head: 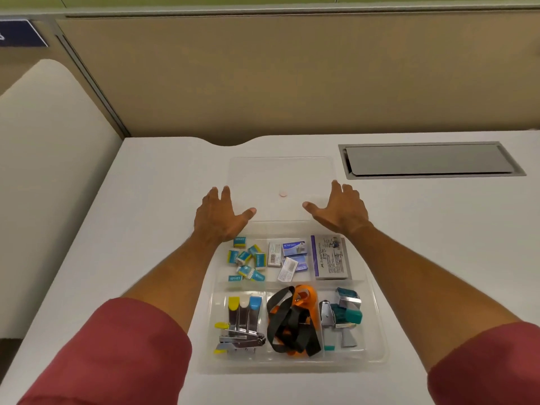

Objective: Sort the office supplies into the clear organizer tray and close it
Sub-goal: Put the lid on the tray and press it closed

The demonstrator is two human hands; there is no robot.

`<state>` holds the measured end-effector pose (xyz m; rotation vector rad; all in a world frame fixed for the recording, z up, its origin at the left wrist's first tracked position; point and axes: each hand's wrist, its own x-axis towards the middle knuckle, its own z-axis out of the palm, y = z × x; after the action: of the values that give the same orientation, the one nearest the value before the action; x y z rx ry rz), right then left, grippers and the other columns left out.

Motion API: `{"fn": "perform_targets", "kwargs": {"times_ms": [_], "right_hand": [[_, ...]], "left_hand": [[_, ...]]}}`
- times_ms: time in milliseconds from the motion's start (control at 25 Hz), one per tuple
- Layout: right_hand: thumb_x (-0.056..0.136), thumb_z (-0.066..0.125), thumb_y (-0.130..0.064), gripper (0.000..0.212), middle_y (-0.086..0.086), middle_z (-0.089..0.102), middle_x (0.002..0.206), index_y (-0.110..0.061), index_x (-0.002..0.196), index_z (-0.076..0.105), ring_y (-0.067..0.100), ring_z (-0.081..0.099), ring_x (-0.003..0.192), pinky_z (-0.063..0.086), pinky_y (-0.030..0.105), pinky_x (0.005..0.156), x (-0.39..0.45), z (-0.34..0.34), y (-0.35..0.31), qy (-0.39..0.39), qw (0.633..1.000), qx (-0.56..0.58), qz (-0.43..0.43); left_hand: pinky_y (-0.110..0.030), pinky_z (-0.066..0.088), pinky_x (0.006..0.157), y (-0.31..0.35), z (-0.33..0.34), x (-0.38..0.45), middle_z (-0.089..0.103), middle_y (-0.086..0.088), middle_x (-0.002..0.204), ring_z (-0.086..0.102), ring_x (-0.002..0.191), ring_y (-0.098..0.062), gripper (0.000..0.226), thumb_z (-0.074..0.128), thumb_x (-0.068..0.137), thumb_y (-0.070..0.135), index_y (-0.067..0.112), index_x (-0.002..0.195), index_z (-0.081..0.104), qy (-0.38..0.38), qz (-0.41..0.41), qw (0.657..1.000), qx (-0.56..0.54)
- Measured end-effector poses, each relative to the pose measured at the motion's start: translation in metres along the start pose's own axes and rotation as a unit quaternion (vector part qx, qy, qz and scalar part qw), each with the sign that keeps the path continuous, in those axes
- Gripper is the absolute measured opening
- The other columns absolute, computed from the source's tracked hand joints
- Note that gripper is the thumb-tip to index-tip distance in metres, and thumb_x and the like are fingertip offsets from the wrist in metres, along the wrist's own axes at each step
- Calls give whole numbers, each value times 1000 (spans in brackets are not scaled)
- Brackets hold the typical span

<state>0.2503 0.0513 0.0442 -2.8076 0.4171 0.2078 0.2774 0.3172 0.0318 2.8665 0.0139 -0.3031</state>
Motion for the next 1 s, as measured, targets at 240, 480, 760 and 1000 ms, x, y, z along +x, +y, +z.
{"fn": "perform_targets", "kwargs": {"times_ms": [240, 480, 760, 1000], "right_hand": [[77, 51, -75, 102, 19, 36, 149, -8, 148, 25, 38, 37, 135, 38, 50, 105, 24, 7, 0, -26, 999, 2, 25], [74, 55, -75, 102, 20, 43, 142, -4, 143, 31, 39, 42, 131, 42, 50, 102, 42, 10, 2, -56, 996, 39, 54], [76, 57, -73, 96, 20, 47, 139, -4, 138, 37, 39, 42, 129, 41, 47, 101, 48, 13, -1, -62, 992, 78, 72], [80, 64, -60, 89, 19, 47, 142, 0, 140, 37, 38, 45, 130, 42, 43, 103, 46, 6, 3, -23, 977, 193, 88]], "left_hand": [[-51, 27, 112, 0, 9, 29, 18, -15, 157, 21, 143, -36, 95, 48, 83, 70, 12, 151, 15, -29, -23, 998, -48], [-49, 27, 113, 4, 17, 45, 25, -16, 155, 22, 142, -36, 94, 53, 83, 66, 10, 150, 18, -48, -47, 993, -95], [-47, 27, 112, 15, 14, 54, 30, -16, 153, 25, 141, -36, 82, 53, 90, 55, 8, 149, 21, -43, -73, 984, -158], [-46, 30, 113, 21, 7, 55, 30, -16, 153, 31, 139, -36, 69, 50, 95, 42, 7, 149, 23, -30, -124, 953, -274]]}}
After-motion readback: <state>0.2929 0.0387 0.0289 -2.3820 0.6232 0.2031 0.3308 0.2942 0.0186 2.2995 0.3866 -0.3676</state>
